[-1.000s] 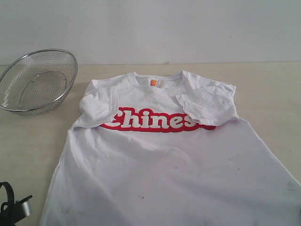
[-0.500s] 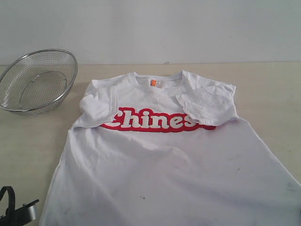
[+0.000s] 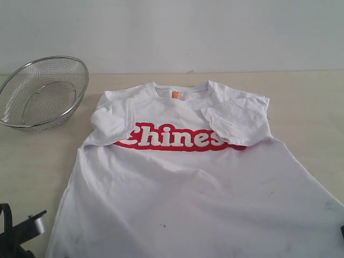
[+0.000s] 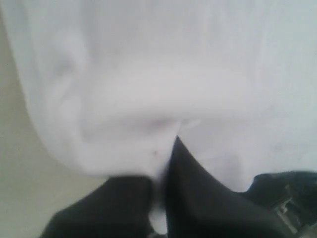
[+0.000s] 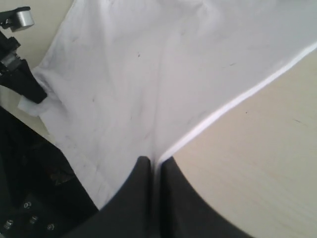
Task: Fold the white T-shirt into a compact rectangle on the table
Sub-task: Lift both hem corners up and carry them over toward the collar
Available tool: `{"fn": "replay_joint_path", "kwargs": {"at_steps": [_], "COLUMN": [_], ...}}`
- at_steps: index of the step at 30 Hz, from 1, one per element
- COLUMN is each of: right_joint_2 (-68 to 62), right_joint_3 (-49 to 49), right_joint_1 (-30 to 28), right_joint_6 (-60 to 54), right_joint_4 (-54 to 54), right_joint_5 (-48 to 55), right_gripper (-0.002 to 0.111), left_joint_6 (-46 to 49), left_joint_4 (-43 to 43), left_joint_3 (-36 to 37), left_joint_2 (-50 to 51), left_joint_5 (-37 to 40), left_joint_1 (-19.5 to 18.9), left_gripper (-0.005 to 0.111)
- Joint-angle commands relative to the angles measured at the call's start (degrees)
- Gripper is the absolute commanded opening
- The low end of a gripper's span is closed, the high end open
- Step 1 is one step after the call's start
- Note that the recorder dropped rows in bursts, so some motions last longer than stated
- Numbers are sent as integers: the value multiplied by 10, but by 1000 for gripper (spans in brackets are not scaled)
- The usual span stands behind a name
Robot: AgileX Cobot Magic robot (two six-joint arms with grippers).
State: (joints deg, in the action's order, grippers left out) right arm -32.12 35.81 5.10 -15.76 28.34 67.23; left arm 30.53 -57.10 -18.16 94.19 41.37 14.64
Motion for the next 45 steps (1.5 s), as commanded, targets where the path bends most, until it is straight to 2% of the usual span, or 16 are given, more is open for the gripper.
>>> {"fn": "replay_joint_path", "kwargs": {"at_steps": [1,6,12,16,22,26,32,45], "right_joint_2": [-6,-6,-6,-12,-82,-145,-242,-405], "right_joint_3": [2,2,2,2,2,4,6,161], "right_joint_1": [2,2,2,2,2,2,2,1], "right_joint_6": [2,2,8,13,18,10,-44,-60], "right_joint_4": [-1,-1,0,0,0,2,57,56], "right_joint_5": [-7,-20,-56,-92,-160,-228,-301,-333], "right_gripper": [0,0,0,0,0,0,0,0], "left_joint_6": [24,-11,-112,-131,-136,-174,-184,-170], "left_joint_4": [-33,-26,70,91,98,155,167,188], "left_joint_3": [-20,-52,-112,-144,-181,-207,-253,-350], "left_joint_2": [-58,-135,-186,-192,-191,-188,-171,-55], "left_joint_5": [7,34,53,56,54,37,27,-22], "left_joint_1": [0,0,0,0,-1,-1,-12,-44], "left_gripper": [4,4,4,4,4,4,4,4]}}
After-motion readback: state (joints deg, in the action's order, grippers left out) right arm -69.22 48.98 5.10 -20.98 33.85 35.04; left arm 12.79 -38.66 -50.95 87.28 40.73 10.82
